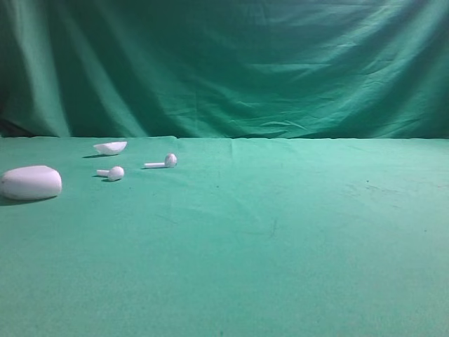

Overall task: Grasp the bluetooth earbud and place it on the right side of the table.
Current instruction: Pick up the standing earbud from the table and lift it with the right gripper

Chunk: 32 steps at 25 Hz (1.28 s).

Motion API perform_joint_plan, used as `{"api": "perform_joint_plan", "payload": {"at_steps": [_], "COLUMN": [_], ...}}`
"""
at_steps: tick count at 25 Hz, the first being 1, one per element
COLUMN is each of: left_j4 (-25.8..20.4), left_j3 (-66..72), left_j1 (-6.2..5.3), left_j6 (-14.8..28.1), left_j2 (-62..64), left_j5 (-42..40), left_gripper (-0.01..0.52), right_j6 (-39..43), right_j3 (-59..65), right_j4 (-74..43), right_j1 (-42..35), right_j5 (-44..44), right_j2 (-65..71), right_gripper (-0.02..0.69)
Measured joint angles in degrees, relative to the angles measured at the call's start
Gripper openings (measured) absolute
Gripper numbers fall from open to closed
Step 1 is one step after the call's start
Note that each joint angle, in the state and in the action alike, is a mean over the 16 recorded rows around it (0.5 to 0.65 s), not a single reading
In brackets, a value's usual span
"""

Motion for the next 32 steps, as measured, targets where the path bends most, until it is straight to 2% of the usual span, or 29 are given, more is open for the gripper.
{"api": "perform_joint_plan", "payload": {"at_steps": [16, 21, 28, 32], "left_j4": [0.02, 0.01, 0.02, 0.02], "left_j3": [0.00, 0.00, 0.00, 0.00], "left_j1": [0.00, 0.00, 0.00, 0.00], "left_j6": [0.00, 0.00, 0.00, 0.00], "left_j2": [0.00, 0.00, 0.00, 0.00], "left_j5": [0.00, 0.00, 0.00, 0.00], "left_gripper": [0.000, 0.000, 0.000, 0.000], "right_j6": [0.00, 0.00, 0.11, 0.26], "right_j3": [0.00, 0.00, -0.19, -2.50], "right_j4": [-0.03, 0.02, 1.57, 3.29], "right_j1": [0.00, 0.00, 0.00, 0.00], "right_j5": [-1.20, -7.33, -20.49, -23.38], "right_j2": [0.00, 0.00, 0.01, 1.25], "right_gripper": [0.000, 0.000, 0.000, 0.000]}}
